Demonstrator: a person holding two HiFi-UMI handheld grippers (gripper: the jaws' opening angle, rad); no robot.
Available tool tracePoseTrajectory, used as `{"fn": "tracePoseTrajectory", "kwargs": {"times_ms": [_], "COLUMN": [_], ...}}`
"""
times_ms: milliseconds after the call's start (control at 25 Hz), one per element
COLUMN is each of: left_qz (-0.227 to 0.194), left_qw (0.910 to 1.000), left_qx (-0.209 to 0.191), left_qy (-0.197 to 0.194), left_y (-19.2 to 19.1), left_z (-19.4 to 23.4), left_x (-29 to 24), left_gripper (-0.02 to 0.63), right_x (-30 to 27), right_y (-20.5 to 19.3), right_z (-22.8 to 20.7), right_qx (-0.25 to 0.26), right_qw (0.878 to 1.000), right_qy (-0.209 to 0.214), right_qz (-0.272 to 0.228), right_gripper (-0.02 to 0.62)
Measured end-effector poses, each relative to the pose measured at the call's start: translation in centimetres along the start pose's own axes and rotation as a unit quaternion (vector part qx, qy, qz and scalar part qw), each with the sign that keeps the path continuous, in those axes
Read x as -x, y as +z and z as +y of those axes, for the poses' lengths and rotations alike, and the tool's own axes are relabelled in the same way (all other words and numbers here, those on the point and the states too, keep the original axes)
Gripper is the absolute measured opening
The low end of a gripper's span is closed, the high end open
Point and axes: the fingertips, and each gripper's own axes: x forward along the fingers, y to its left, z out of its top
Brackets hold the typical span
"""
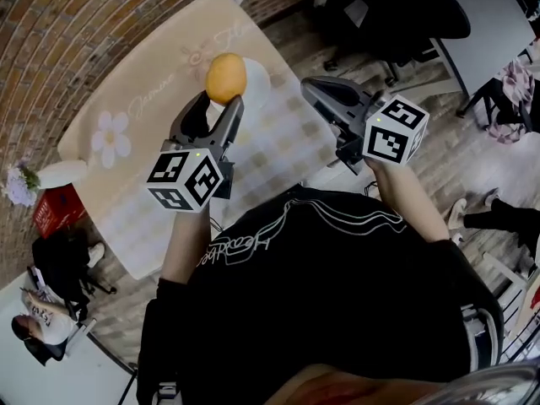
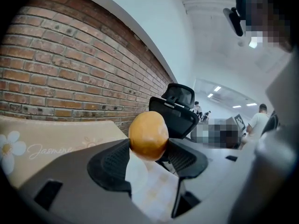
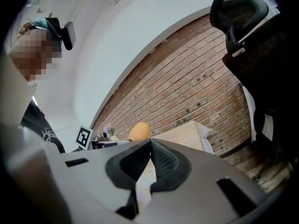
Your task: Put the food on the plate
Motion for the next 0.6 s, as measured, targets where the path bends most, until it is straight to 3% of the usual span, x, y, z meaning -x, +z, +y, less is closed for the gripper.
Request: {"fn": "tracePoseTrajectory", "kwargs": {"times_ms": [280,600], "left_qz": [0.025,0.061], "left_qw": [0.9994,0.9977], "left_qx": [0.017,0.01], "left_qy": [0.014,0.028], "left_y": [-3.1,-6.6], "left_z": [2.0,3.7], "left_x": [-2.0,-3.9], "left_gripper": [0.253,0.252], "right_x": [-1.0,-1.0], "right_y": [-2.6,-5.3], "right_z": [-2.0,-3.8], "right_qx": [-0.02,-0.04], "right_qw": [1.0,0.998], "right_qy": [-0.003,-0.012], "right_qz": [0.021,0.036], "right_gripper": [-0.003,-0.003]}}
